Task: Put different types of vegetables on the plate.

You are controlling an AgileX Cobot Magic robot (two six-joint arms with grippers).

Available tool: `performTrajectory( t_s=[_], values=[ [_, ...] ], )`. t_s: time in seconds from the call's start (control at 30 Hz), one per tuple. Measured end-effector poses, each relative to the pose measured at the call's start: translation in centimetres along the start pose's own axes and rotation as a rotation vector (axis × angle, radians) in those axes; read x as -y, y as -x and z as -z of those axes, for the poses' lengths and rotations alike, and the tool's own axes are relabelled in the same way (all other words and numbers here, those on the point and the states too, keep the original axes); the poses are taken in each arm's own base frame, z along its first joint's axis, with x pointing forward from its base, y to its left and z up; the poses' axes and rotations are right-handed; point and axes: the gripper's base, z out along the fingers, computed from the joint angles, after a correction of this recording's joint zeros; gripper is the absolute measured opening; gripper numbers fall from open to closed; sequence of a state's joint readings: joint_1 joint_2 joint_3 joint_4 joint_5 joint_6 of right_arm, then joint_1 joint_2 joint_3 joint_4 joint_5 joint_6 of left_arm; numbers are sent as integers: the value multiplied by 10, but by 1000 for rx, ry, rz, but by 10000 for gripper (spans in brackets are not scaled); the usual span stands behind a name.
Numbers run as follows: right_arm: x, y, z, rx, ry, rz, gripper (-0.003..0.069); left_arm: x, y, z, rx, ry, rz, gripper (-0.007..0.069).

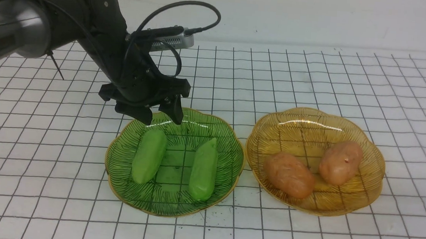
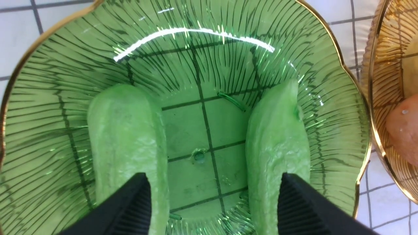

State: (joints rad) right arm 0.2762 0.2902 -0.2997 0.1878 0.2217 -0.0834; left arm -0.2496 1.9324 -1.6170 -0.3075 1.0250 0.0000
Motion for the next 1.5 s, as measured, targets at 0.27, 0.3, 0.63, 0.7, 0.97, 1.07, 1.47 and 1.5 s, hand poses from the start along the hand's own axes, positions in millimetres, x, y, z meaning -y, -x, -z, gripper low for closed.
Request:
performTrajectory(
  t_s=[0.27,0.3,0.63,0.7,0.97,1.07,1.47,1.5],
  values=[
    [0,0,0,1,0,0,-14,3,5,6,11,-3,-40,349],
    [0,0,0,1,0,0,-14,4,8,11,21,-5,-46,306],
    [0,0,0,0,0,0,-14,28,32,77,112,-38,-123,-3],
    [0,-2,1,2,-1,0,-14,31,35,84,138,-41,-131,-8],
    [11,-52,12,-31,-107,88,-14,31,36,88,149,-22,-170,-8],
    [17,-71,16,-57,-178,112,-14,32,34,95,162,-16,-209,-8],
    [23,-103,22,-160,-263,111,-14,48,8,173,317,-19,-302,-8],
    [23,-103,22,-161,-264,110,-14,51,3,185,345,-18,-321,-8]
  ],
)
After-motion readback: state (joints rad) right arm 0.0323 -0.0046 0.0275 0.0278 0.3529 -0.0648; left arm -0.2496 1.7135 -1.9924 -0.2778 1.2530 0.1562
